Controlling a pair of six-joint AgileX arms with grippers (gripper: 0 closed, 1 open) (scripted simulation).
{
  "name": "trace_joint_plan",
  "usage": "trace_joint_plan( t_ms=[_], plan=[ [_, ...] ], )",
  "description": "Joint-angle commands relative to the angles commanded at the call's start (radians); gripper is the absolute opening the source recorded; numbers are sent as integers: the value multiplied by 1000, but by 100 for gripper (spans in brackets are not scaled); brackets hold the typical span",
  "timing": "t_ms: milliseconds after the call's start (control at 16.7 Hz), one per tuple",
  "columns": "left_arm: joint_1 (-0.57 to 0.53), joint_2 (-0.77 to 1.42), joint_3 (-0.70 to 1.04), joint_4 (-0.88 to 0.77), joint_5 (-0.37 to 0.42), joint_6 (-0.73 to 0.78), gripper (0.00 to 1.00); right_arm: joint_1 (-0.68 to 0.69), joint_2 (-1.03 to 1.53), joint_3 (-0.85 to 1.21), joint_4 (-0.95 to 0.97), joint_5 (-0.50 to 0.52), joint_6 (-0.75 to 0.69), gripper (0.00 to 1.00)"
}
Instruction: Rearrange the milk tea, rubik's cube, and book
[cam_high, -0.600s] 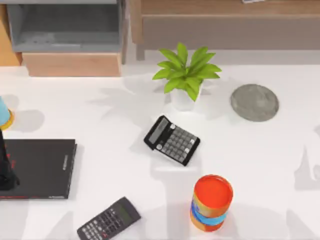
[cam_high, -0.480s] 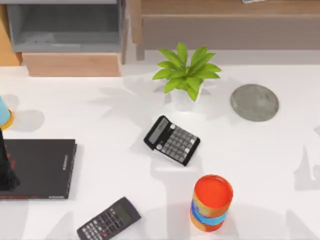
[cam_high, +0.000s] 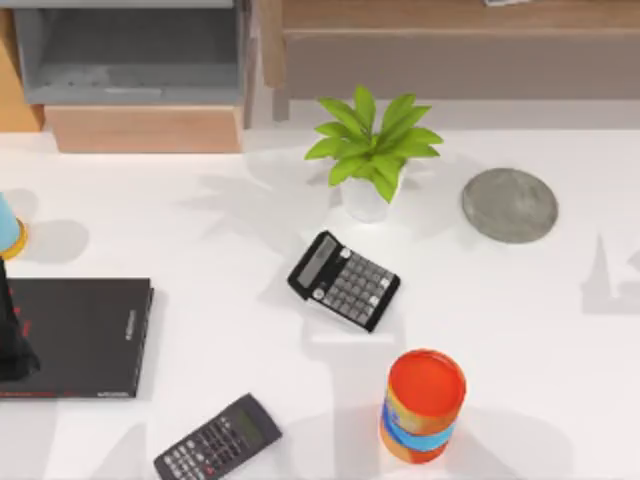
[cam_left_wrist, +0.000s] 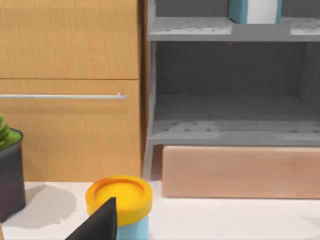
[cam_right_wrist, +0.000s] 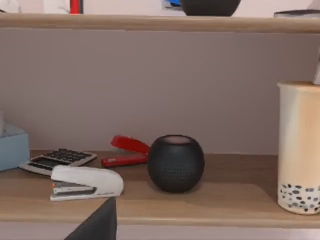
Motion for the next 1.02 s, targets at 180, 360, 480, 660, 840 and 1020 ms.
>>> trace_joint_plan(
  t_ms=[180,360,480,660,840,1020],
  plan=[
    [0,0,0,0,0,0,100,-64,300,152,132,-58,2,100],
    [0,0,0,0,0,0,100,-130,639,315,253,-116,2,100],
    [0,0,0,0,0,0,100,-173,860,423,323,-154,2,100],
    [0,0,0,0,0,0,100,-233,1148,582,409,-208,1,100],
    [0,0,0,0,0,0,100,-279,1352,710,470,-248,0,100],
    [0,0,0,0,0,0,100,-306,1463,793,500,-271,0,100]
  ],
)
